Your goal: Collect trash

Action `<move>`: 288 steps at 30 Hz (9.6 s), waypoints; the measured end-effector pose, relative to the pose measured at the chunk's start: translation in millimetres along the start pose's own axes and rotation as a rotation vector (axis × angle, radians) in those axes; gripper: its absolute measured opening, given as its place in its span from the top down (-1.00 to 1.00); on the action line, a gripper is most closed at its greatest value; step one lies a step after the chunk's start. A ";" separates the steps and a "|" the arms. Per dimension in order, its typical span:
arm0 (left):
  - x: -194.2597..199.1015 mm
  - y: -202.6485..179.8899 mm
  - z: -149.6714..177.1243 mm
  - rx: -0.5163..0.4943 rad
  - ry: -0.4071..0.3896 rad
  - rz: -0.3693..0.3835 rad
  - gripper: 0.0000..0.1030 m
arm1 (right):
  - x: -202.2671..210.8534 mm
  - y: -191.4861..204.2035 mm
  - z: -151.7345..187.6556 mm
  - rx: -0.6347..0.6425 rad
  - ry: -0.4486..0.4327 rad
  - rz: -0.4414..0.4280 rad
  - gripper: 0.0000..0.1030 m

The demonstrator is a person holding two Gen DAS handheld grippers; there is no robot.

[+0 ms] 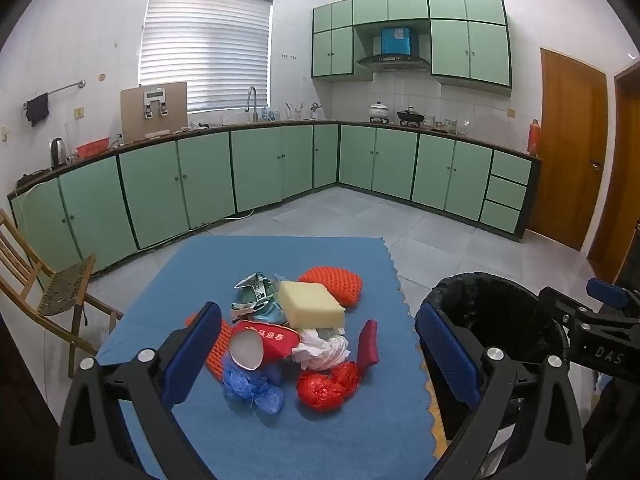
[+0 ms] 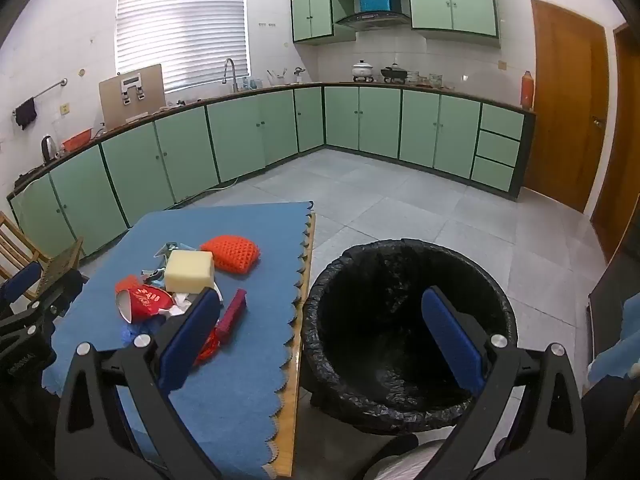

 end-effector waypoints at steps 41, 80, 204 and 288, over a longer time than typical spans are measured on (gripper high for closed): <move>3.6 -0.3 -3.1 0.000 -0.007 0.001 -0.88 | -0.2 -0.3 0.8 0.007 -0.008 0.006 -0.90; -0.5 3.4 -2.2 0.000 0.001 0.000 -0.88 | -1.5 0.9 -2.1 0.010 -0.012 0.009 -0.90; -142.4 4.3 7.5 -0.019 0.038 0.094 -0.03 | -129.0 26.3 -7.3 0.027 0.072 -0.122 0.76; -156.2 120.1 93.2 0.051 0.242 -0.092 0.07 | -148.4 129.0 47.5 0.129 0.117 -0.204 -0.64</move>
Point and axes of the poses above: each gripper's, at about its wrist camera, not at the fingertips, and x roughly against the way its jaws point, y to its left, z to its underside, the point moved 3 cm from there along -x, roughly the way its jaws point, and after that the axes turned 11 degrees about x, right-handed, at the moved point
